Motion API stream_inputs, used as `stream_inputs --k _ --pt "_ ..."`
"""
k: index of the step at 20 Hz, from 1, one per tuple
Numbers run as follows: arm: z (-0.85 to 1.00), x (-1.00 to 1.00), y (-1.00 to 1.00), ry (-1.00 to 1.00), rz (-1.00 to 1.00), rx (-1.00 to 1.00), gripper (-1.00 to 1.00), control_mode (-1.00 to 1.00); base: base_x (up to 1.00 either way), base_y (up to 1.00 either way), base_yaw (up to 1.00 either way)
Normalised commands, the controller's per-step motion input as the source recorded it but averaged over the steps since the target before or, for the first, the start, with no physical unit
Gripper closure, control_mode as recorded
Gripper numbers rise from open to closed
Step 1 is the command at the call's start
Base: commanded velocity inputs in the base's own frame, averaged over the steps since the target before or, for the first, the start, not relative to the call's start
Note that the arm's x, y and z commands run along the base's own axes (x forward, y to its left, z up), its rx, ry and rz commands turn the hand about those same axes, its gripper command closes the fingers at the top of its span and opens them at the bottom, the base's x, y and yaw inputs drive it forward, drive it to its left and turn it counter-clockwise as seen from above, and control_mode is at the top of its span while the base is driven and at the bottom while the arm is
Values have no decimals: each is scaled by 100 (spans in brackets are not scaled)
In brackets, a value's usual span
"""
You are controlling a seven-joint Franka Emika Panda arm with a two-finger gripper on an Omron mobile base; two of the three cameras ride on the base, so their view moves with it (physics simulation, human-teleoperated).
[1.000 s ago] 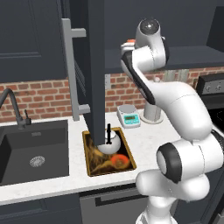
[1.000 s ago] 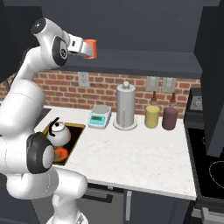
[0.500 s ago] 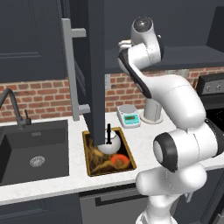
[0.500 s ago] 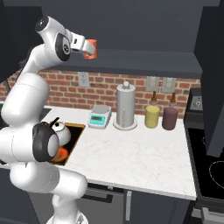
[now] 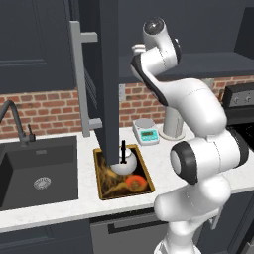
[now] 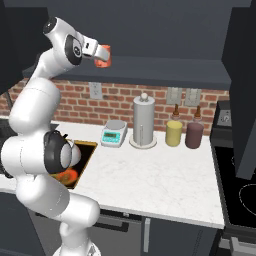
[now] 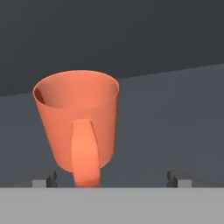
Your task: Pick the kettle from the counter and place it on the tray. Then pick the mug from the cabinet and place it on the tray. Then close the cabinet doors.
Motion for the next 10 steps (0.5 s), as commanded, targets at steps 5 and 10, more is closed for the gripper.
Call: stream_inputs --k 5,10 --pt "0 24 3 0 -7 0 -100 -100 0 0 0" --pt "0 22 11 0 -5 0 -100 -100 0 0 0"
